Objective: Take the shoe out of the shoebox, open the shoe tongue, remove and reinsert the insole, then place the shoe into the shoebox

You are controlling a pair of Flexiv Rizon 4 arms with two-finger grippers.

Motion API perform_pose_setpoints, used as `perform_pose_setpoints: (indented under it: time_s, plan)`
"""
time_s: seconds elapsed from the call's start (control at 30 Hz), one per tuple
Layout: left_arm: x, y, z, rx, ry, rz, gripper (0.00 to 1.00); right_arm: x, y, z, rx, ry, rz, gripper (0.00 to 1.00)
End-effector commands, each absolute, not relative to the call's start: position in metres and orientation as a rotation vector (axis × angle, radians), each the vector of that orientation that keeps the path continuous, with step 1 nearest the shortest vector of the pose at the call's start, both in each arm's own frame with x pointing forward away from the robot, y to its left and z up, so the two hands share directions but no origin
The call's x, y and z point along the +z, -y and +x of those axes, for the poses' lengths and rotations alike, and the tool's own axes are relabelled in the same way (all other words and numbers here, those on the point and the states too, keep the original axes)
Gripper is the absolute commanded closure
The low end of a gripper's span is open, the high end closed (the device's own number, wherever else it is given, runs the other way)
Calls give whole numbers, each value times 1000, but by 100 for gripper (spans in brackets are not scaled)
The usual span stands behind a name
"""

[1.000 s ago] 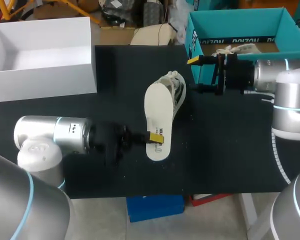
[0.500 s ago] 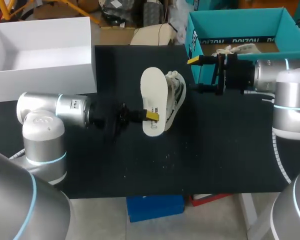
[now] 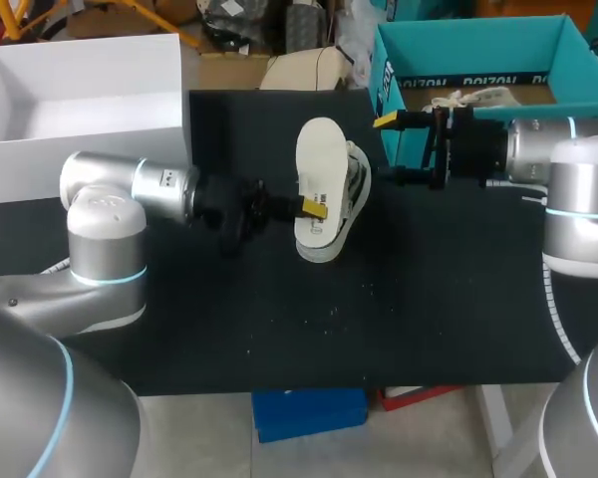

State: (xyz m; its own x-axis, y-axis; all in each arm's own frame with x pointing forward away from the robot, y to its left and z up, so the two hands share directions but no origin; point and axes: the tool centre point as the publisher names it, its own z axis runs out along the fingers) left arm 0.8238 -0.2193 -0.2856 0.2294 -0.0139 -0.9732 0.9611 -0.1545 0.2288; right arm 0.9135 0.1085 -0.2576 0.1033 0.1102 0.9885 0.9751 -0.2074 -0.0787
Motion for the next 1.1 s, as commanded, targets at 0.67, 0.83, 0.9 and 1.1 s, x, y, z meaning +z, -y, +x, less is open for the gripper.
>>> perform_pose_setpoints:
  time_s: [0.67, 0.83, 0.9, 1.1]
  plan:
    - [-287, 220, 826, -1147, -953, 1435, 100, -279, -151, 897, -1239, 1327, -1347, 40]
    - [-287, 220, 826, -1147, -953, 1435, 100, -286, -161, 891, -1260, 1326, -1341, 46]
    - [-287, 220, 826, -1147, -953, 1435, 100, -288, -164, 890, -1270, 1332, -1340, 51]
    - [-287, 220, 826, -1147, -953, 1435, 100, -288, -176, 891, -1304, 1366, -1318, 53]
